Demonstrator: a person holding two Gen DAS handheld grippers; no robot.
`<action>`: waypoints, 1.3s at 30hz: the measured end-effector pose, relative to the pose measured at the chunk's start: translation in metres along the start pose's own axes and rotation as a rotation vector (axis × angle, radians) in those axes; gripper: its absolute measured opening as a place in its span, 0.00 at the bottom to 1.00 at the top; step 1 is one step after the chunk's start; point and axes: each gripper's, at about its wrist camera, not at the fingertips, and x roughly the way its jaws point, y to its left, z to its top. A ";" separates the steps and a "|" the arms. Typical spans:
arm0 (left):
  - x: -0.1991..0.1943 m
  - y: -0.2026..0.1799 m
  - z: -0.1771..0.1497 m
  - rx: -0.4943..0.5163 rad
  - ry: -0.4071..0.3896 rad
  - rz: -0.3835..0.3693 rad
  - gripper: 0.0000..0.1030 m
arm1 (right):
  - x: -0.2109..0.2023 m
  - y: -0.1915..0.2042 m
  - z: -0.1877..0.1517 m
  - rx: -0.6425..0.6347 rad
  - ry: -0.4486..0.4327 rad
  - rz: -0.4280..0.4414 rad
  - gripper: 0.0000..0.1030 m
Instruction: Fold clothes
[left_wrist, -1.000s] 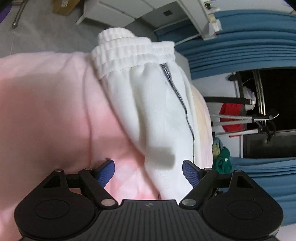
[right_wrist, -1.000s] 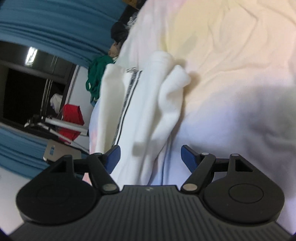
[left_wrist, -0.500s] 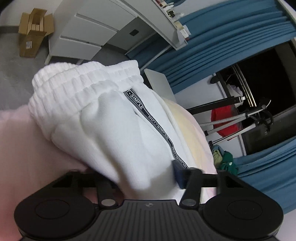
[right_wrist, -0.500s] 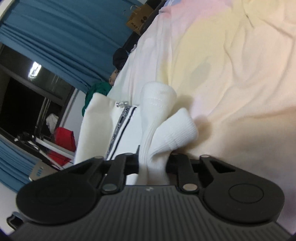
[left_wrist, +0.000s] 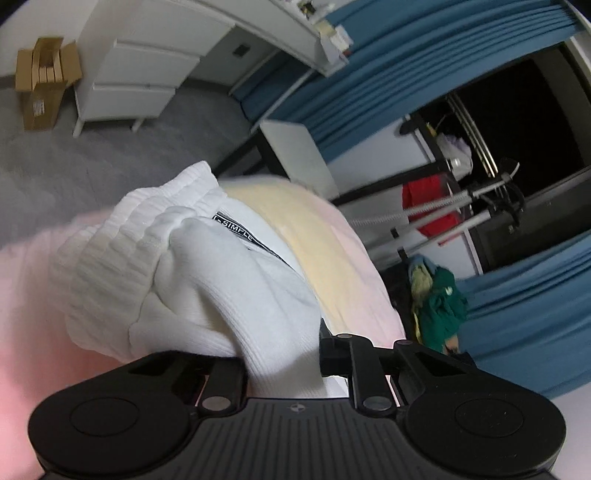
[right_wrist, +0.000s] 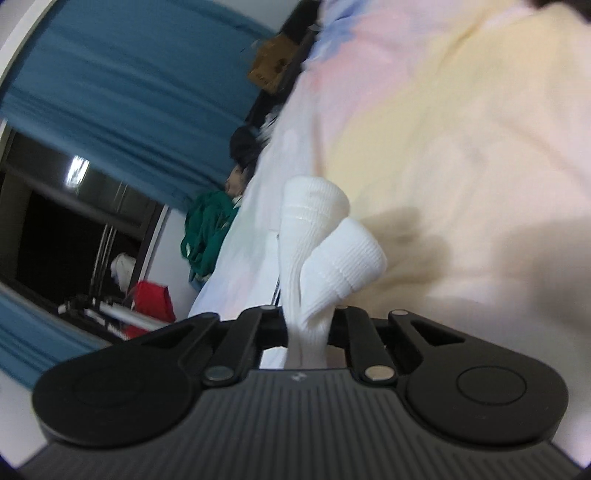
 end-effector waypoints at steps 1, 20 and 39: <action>-0.007 -0.002 -0.004 0.005 0.023 0.008 0.17 | -0.010 -0.010 0.005 0.025 -0.006 -0.006 0.10; -0.059 0.014 -0.081 0.454 0.122 0.237 0.69 | -0.048 -0.089 0.005 0.109 0.025 -0.034 0.34; -0.040 -0.102 -0.222 0.721 0.018 0.006 0.79 | -0.036 -0.042 -0.003 -0.230 -0.036 -0.088 0.10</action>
